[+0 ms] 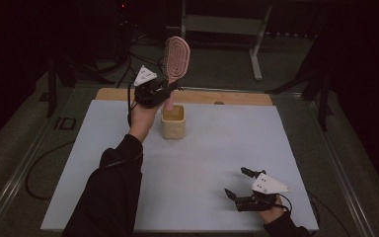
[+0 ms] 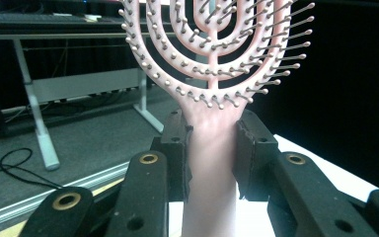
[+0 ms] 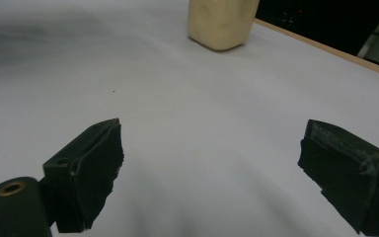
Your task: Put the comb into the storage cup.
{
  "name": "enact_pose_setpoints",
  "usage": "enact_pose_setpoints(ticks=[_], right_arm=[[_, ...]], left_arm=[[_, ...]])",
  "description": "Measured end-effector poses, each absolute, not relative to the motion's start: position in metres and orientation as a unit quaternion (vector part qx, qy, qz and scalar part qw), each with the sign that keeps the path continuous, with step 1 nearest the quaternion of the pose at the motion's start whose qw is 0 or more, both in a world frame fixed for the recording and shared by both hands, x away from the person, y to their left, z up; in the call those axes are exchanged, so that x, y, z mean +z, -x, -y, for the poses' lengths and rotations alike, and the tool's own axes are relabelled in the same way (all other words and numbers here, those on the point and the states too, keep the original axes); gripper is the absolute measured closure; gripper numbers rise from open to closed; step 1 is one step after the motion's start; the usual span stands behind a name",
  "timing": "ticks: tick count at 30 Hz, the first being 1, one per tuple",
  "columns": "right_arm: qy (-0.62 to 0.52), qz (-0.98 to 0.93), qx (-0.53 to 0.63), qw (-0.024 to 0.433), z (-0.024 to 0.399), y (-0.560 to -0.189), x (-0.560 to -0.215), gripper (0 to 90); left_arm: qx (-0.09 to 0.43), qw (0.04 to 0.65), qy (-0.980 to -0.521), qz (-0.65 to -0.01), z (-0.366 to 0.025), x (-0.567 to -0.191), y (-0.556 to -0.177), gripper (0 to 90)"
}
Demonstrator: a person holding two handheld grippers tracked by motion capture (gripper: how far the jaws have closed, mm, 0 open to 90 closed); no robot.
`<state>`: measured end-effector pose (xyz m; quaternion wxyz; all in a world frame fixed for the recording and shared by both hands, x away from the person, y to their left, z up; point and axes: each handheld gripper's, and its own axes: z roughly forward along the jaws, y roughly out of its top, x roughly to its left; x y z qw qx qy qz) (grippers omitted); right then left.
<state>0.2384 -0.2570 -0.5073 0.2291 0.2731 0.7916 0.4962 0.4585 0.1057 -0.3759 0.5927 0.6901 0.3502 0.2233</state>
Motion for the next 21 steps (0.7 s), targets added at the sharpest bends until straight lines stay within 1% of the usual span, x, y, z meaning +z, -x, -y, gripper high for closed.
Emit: enact_pose_setpoints(ticks=[7,13,21], right_arm=[[-0.273,-0.792,0.496,0.228,0.256,-0.238,-0.508,9.4],[-0.27,-0.794,0.495,0.228,0.257,-0.238,-0.508,9.4],[-0.272,-0.793,0.495,0.227,0.258,-0.238,-0.508,9.4]], left_arm=[[0.219,0.598,-0.687,-0.351,-0.105,-0.391,-0.463,69.9],[0.221,0.604,-0.687,-0.339,-0.103,-0.407,-0.465,69.9],[0.218,0.596,-0.693,-0.343,-0.105,-0.423,-0.468,69.8]])
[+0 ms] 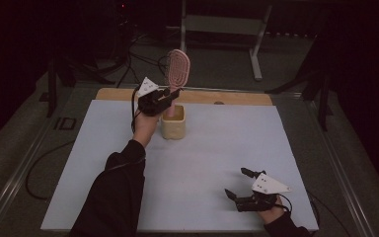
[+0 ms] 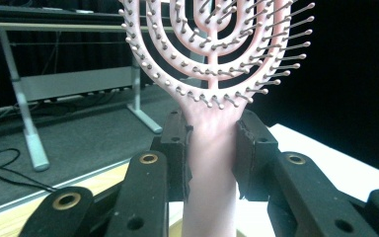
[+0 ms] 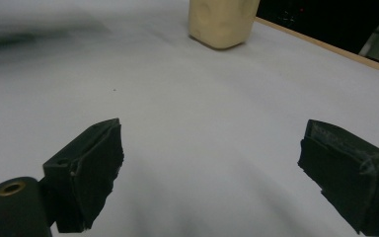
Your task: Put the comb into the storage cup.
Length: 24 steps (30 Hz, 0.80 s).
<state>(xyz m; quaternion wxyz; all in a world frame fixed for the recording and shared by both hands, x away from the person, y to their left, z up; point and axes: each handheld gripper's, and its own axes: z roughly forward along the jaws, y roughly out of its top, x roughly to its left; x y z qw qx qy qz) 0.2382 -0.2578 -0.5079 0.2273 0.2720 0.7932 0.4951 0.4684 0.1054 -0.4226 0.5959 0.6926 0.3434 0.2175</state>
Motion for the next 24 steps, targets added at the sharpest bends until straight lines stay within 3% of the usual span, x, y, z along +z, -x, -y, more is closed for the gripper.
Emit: enact_pose_setpoints(ticks=[24], right_arm=[[-0.276,-0.793,0.494,0.225,0.259,-0.238,-0.508,9.4]], left_arm=[[0.201,0.523,-0.746,-0.361,-0.094,-0.446,-0.475,69.6]])
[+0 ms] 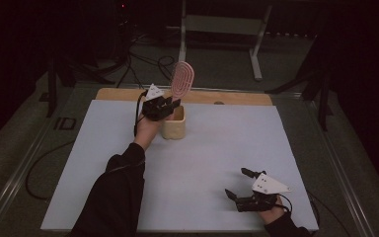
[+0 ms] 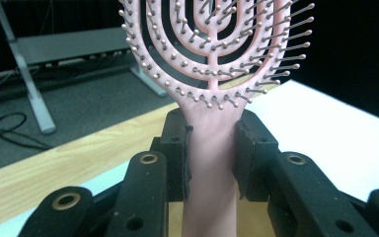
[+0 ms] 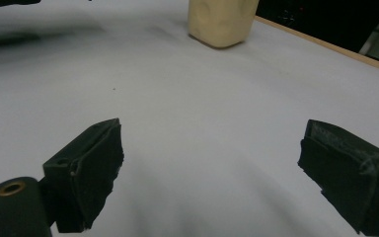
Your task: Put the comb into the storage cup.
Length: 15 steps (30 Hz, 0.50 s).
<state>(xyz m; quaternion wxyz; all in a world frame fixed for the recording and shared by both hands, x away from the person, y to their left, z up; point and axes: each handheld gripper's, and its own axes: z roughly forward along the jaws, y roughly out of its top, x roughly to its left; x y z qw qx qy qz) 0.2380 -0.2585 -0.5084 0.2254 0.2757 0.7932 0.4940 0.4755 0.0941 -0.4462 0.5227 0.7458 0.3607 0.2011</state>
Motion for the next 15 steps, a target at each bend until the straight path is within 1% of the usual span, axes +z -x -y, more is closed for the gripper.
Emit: enact_pose_setpoints(ticks=[8,12,14,15], right_arm=[[-0.276,-0.793,0.495,0.223,0.2582,-0.2381,-0.509,9.4],[-0.277,-0.793,0.494,0.224,0.2586,-0.2385,-0.5089,9.4],[-0.277,-0.793,0.494,0.223,0.2587,-0.2384,-0.5089,9.4],[-0.277,-0.793,0.494,0.224,0.2589,-0.2381,-0.5086,9.4]], left_arm=[[0.195,0.489,-0.77,-0.36,-0.091,-0.4459,-0.4783,69.5],[0.187,0.486,-0.776,-0.356,-0.0908,-0.4431,-0.4787,69.0],[0.186,0.488,-0.774,-0.357,-0.0918,-0.4417,-0.4781,65.8],[0.177,0.487,-0.776,-0.359,-0.094,-0.4383,-0.4781,61.7]])
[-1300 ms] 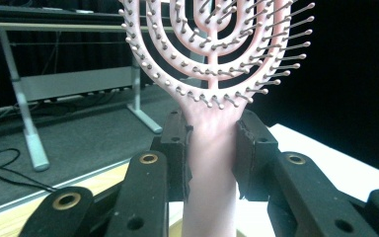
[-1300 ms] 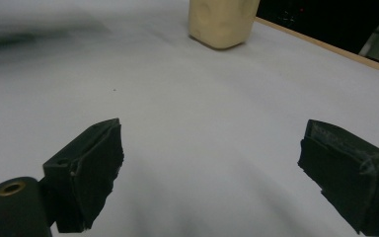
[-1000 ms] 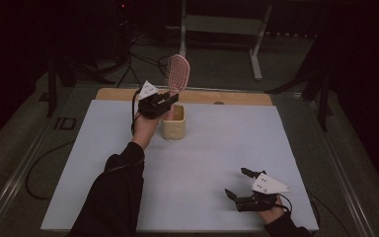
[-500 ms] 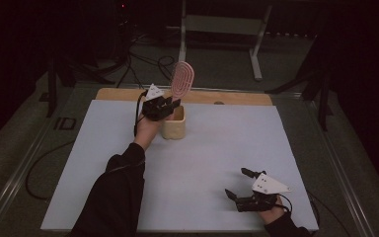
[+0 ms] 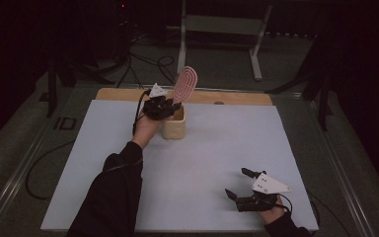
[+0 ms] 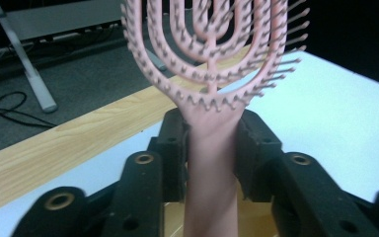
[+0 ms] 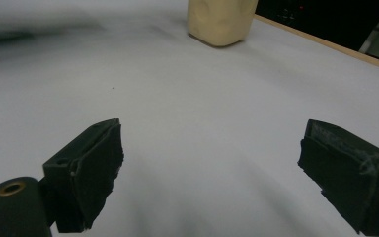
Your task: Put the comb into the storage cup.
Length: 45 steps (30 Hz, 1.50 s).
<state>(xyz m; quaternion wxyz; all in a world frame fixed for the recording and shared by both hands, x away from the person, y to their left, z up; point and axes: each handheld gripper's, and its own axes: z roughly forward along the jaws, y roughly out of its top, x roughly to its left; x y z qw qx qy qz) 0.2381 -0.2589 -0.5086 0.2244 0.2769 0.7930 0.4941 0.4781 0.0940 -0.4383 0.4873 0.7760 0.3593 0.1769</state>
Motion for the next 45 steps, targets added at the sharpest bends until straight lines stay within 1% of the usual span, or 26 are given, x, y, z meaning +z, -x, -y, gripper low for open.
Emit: enact_pose_setpoints(ticks=[1,2,3,4,5,7,9,11,12,14,16,19,25,32,45], right_arm=[[-0.276,-0.793,0.495,0.225,0.259,-0.238,-0.509,9.4],[-0.276,-0.793,0.495,0.225,0.259,-0.238,-0.509,9.4],[-0.278,-0.792,0.495,0.225,0.259,-0.238,-0.509,9.4],[-0.279,-0.792,0.494,0.224,0.259,-0.238,-0.509,9.4],[-0.276,-0.792,0.495,0.226,0.259,-0.238,-0.509,9.4],[-0.277,-0.793,0.494,0.226,0.259,-0.238,-0.508,9.4],[-0.277,-0.793,0.494,0.226,0.259,-0.238,-0.508,9.4],[-0.277,-0.793,0.493,0.225,0.259,-0.238,-0.508,9.4],[-0.276,-0.793,0.493,0.227,0.259,-0.238,-0.508,9.4],[-0.277,-0.793,0.493,0.227,0.259,-0.238,-0.508,9.4],[-0.278,-0.793,0.493,0.225,0.259,-0.238,-0.508,9.4],[-0.277,-0.793,0.493,0.226,0.259,-0.238,-0.508,9.4],[-0.277,-0.793,0.493,0.227,0.259,-0.238,-0.508,9.4],[-0.278,-0.792,0.493,0.227,0.259,-0.238,-0.508,9.4],[-0.277,-0.793,0.493,0.226,0.259,-0.238,-0.508,9.4]], left_arm=[[0.177,0.487,-0.776,-0.359,-0.094,-0.438,-0.478,56.0],[0.182,0.485,-0.776,-0.358,-0.095,-0.437,-0.477,56.0],[0.183,0.489,-0.774,-0.359,-0.097,-0.434,-0.476,53.2],[0.176,0.5,-0.767,-0.363,-0.1,-0.429,-0.474,48.4],[0.174,0.501,-0.766,-0.362,-0.102,-0.425,-0.474,38.9],[0.175,0.506,-0.765,-0.359,-0.104,-0.419,-0.471,32.1],[0.166,0.511,-0.765,-0.356,-0.105,-0.415,-0.469,22.9],[0.164,0.514,-0.768,-0.346,-0.106,-0.412,-0.466,20.0],[0.159,0.514,-0.773,-0.336,-0.107,-0.411,-0.466,15.0],[0.151,0.515,-0.775,-0.334,-0.107,-0.41,-0.464,12.4],[0.146,0.51,-0.78,-0.332,-0.106,-0.41,-0.462,6.7],[0.134,0.507,-0.786,-0.328,-0.106,-0.411,-0.461,0.7],[0.124,0.509,-0.789,-0.32,-0.111,-0.41,-0.456,0.0],[0.114,0.496,-0.803,-0.311,-0.113,-0.407,-0.448,0.0],[0.123,0.485,-0.811,-0.302,-0.131,-0.406,-0.436,0.0]])
